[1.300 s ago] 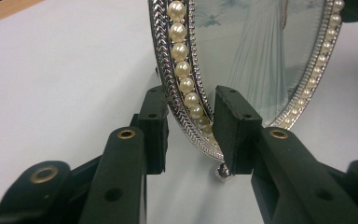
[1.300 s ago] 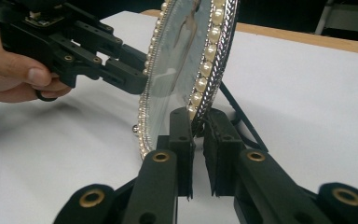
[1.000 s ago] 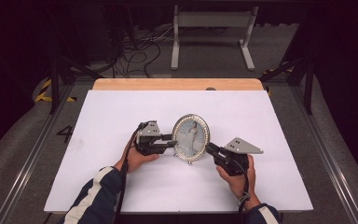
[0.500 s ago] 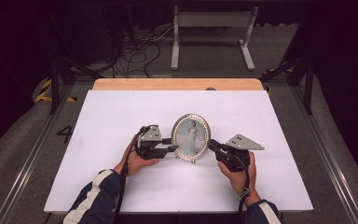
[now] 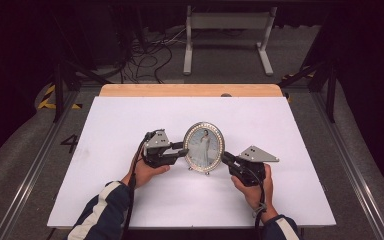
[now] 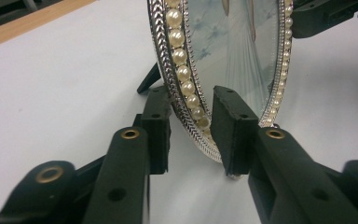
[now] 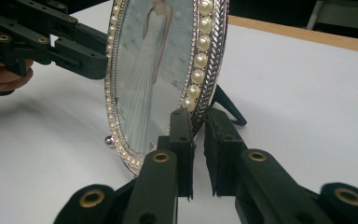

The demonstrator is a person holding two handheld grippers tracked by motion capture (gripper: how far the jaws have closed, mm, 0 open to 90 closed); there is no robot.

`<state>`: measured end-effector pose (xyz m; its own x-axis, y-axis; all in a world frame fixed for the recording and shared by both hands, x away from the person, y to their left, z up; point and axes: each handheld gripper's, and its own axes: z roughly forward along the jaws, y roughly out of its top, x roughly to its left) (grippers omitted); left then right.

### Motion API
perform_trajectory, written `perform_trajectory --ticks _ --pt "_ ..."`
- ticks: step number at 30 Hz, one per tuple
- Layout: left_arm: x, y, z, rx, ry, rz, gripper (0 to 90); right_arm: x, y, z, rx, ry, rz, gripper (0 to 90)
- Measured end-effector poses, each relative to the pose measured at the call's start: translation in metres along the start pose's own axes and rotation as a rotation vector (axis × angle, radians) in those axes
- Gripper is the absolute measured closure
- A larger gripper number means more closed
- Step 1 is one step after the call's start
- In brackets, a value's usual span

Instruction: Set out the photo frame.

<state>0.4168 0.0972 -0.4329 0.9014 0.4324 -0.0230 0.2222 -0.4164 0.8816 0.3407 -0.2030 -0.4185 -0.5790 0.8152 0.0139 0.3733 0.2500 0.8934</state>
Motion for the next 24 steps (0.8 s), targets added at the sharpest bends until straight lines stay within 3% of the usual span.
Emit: perform_trajectory --ticks 2,11,24 --pt "0.001 -0.001 -0.001 -0.001 -0.016 -0.006 70.6 -0.001 -0.001 0.001 -0.002 0.003 0.009 82.7" --pt "-0.001 -0.001 -0.005 0.011 -0.015 0.003 72.3 -0.005 0.001 0.005 -0.004 -0.004 0.017 82.8" --pt "-0.007 -0.004 -0.009 0.021 0.013 0.007 73.8 -0.008 0.003 0.011 -0.001 0.003 0.006 82.7"
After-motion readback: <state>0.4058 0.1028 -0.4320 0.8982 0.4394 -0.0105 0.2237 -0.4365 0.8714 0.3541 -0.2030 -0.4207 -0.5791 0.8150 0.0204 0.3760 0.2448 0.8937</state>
